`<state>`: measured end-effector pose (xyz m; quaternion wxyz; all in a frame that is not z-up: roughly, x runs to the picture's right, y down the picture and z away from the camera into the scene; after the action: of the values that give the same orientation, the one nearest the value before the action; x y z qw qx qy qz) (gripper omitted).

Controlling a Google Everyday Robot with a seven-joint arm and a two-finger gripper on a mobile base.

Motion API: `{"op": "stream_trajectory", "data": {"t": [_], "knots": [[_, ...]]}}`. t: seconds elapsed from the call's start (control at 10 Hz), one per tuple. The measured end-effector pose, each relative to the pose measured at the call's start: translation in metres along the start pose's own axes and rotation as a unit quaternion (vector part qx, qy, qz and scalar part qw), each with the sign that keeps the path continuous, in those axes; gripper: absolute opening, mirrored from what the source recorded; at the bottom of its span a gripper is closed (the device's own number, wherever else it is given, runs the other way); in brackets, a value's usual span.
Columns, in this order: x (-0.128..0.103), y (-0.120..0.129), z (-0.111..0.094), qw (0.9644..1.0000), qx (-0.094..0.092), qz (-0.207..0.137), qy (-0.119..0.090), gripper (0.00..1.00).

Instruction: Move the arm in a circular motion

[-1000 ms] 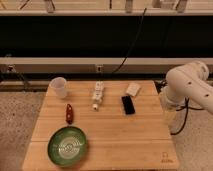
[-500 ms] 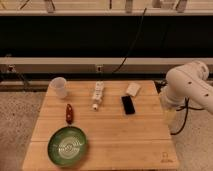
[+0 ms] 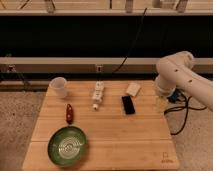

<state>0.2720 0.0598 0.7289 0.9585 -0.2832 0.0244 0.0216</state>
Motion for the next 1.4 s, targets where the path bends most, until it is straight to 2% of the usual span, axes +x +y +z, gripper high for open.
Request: {"op": "stream_trajectory", "data": {"t": [0.2,0.5,0.6,0.8,1.1,1.2,1.4], "knots": [[-0.006,-0.011,0.001,1.0000,-0.001,-0.007,0.004,0.80],[-0.044,-0.053,0.006,0.9994,0.005,-0.034,0.007,0.80],[-0.050,-0.058,0.006,0.9991,0.005,-0.041,0.010,0.80],[-0.060,-0.062,0.006,0.9982,0.006,-0.057,0.016,0.80],[-0.115,-0.060,0.003,0.9958,0.007,-0.090,0.016,0.80],[-0.138,-0.057,0.001,0.9936,0.009,-0.112,0.019,0.80],[-0.164,-0.050,-0.001,0.9907,0.010,-0.134,0.022,0.80]]}}
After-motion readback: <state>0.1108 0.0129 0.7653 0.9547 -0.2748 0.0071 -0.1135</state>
